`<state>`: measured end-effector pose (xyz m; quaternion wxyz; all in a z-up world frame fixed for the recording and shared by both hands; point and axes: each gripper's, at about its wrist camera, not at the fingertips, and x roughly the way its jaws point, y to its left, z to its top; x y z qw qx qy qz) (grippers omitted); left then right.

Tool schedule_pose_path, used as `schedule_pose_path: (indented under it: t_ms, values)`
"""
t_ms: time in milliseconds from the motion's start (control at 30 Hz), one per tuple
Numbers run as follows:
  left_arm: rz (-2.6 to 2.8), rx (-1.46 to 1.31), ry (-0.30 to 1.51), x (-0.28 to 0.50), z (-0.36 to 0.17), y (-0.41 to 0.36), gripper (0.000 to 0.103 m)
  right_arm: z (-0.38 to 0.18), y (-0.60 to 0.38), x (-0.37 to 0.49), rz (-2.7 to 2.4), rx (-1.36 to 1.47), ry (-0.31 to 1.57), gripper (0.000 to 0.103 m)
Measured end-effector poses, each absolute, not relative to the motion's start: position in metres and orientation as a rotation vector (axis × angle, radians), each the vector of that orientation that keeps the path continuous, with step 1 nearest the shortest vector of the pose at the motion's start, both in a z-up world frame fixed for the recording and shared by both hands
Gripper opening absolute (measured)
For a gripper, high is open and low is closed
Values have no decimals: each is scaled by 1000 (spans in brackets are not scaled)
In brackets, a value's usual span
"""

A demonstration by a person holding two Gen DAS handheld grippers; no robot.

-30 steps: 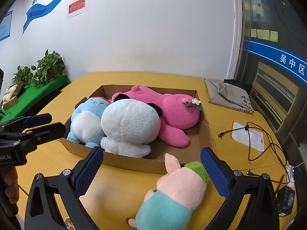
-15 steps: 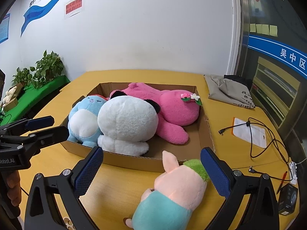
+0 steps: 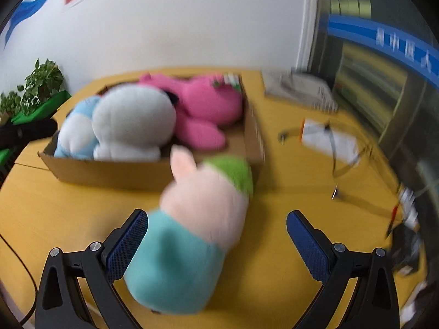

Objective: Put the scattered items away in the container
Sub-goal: 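Move both grippers toward the pink-and-teal plush with green hair, then close both grippers on the pink-and-teal plush and lift it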

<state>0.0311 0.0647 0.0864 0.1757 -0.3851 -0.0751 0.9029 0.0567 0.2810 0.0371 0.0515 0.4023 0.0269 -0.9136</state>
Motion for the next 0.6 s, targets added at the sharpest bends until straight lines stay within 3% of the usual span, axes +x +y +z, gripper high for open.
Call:
schedule_pose_path:
  t_ms: [167, 267, 333, 400, 600]
  values:
    - [2465, -1139, -220, 19, 75, 86, 81, 6, 292, 55, -2564, 1281, -156, 103]
    - [2392, -1157, -190, 12, 70, 102, 81, -2, 287, 58, -2509, 1264, -140, 102]
    - [2355, -1177, -166, 8, 64, 112, 80, -6, 286, 61, -2464, 1254, -161, 96]
    - [2312, -1186, -148, 4, 58, 123, 80, -10, 284, 65, -2397, 1230, -190, 83]
    - [2218, -1233, -53, -3, 35, 153, 80, -10, 273, 80, -2373, 1177, -120, 76]
